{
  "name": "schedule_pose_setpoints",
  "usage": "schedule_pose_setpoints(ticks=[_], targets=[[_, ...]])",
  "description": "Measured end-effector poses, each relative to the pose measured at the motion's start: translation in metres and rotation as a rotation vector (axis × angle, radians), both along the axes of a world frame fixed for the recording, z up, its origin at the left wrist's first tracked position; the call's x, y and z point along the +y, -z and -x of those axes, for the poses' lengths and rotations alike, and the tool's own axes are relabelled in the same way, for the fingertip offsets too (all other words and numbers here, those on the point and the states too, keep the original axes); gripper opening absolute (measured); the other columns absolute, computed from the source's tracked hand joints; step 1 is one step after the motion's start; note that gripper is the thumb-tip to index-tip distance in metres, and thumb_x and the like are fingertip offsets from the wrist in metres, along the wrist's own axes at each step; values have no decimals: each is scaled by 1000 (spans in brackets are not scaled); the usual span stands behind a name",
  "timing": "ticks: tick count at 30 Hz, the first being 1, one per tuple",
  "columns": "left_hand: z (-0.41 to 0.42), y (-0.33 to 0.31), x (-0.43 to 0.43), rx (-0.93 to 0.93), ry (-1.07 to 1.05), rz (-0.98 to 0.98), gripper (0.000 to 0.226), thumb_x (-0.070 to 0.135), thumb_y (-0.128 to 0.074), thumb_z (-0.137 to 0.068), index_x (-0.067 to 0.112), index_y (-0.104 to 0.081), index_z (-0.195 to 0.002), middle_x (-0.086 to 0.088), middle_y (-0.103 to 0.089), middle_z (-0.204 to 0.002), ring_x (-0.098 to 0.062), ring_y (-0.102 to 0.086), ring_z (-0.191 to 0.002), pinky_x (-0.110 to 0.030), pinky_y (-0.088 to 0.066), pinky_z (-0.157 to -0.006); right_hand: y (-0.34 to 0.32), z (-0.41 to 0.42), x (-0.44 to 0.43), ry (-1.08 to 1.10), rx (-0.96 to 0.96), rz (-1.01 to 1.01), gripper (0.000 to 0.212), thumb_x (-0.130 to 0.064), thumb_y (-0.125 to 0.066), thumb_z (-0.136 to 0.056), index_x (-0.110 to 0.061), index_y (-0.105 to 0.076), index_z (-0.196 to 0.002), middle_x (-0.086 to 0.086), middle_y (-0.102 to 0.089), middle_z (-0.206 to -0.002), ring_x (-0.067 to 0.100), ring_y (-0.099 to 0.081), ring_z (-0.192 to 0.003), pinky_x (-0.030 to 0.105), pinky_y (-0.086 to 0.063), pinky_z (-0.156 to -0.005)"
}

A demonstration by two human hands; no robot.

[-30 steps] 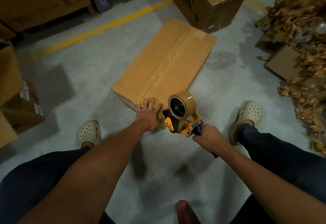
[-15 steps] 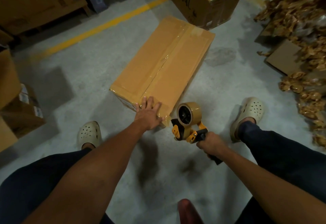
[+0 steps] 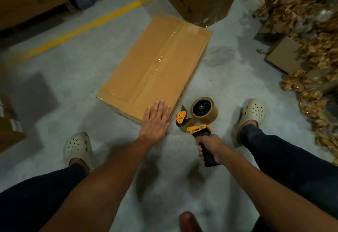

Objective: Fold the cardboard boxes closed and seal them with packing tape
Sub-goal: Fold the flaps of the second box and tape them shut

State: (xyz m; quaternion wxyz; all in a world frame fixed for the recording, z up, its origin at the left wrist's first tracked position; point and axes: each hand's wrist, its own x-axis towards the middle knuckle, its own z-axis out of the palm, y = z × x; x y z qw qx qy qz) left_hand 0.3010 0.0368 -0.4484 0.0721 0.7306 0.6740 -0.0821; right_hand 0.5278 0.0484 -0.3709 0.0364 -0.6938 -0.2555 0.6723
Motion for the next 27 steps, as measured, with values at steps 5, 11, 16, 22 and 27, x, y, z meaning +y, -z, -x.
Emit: schedule_pose_setpoints(ticks=[5, 11, 16, 22, 27], targets=[[-4, 6, -1, -9, -63, -7, 72, 43, -54, -95, 17, -24, -155, -17, -25, -161, -36, -24, -147, -56, -25, -115, 6, 0, 8, 185, 158, 109, 5, -4, -59, -85, -3, -54, -87, 10, -53, -58, 22, -53, -48, 27, -46, -45], [-6, -20, 38, -16, -38, -155, 72, 77, -38, -83, 14, -57, -113, -16, -51, -112, -31, -46, -97, -43, -39, -76, 33, 6, 36, 429, 256, 110, 7, -9, -59, -90, -4, -58, -84, 9, -54, -59, 20, -59, -47, 26, -52, -46], [-19, -28, 108, -93, -82, -122, 71, 69, -25, -92, 14, -48, -130, -17, -43, -134, -34, -40, -121, -49, -39, -96, 73, 3, 69, 502, 217, 66, 12, -13, -67, -86, -7, -57, -83, 7, -54, -56, 18, -54, -44, 25, -47, -43], [-14, 3, 127, -145, -18, -135, 64, 58, -34, -98, 18, -34, -149, -14, -26, -158, -33, -23, -145, -51, -20, -118, 123, -13, 111, 427, 26, -78, 23, -5, -72, -79, 3, -59, -97, 18, -63, -74, 28, -60, -52, 34, -54, -53], [-14, 7, 122, -192, -52, -185, 58, 51, -38, -97, 21, -38, -147, -11, -29, -158, -31, -27, -143, -50, -23, -117, 224, -32, 135, 321, -201, -193, 55, -48, -82, -52, -11, -67, -90, 16, -72, -93, 35, -70, -87, 50, -58, -83]])
